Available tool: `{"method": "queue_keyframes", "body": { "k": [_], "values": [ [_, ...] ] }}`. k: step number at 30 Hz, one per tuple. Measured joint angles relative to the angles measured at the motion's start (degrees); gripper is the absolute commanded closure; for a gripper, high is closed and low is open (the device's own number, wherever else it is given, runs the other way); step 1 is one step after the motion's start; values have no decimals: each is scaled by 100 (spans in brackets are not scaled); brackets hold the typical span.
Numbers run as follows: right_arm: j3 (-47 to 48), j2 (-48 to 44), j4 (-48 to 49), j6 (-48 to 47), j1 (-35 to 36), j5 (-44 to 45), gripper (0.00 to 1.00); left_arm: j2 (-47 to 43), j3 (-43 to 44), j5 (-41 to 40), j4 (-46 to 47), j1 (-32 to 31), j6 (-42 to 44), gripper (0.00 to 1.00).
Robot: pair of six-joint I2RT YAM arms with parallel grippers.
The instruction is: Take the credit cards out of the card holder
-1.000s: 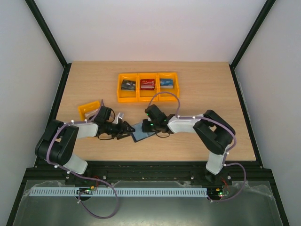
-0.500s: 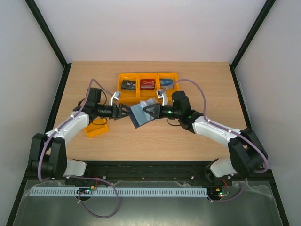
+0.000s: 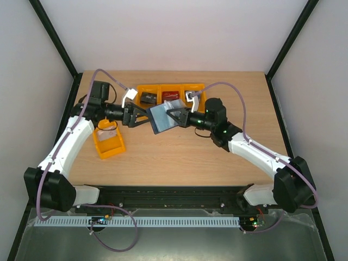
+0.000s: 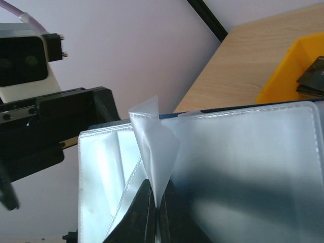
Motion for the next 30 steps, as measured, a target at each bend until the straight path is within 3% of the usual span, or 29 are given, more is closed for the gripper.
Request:
{"method": "queue_keyframes", "body": {
  "k": [3,5,10,12,13,16,19,20,25,30],
  "values": [
    [0,-2,151,90,24,-120,98,0,33,-337,122,-120,-251,21],
    [0,-4,278,107,59,-212,98,0,33,-496,173,-282,-348,36],
    [-9,-33,564,127,164,-553,98,0,33,-546,269,-518,-514,95],
    [-31,-39,693,122,168,-721,98,0,31,-531,304,-520,-544,98],
    [-50,-42,739,116,168,-772,91,-2,31,-494,313,-520,-542,98],
    [-74,-70,680,-11,157,-713,45,-9,28,-520,308,-529,-520,98],
    [39,-221,-2,-345,168,-9,8,-9,20,-898,284,-494,-520,98],
    [164,-251,-398,-483,151,428,0,-9,20,-1139,258,-492,-518,98],
    [715,-236,-1773,-1287,111,1867,1,-42,20,-2367,111,-518,-348,98],
    [828,-236,-2293,-2031,299,2002,1,-33,232,-3836,-328,-911,55,98]
  ]
}}
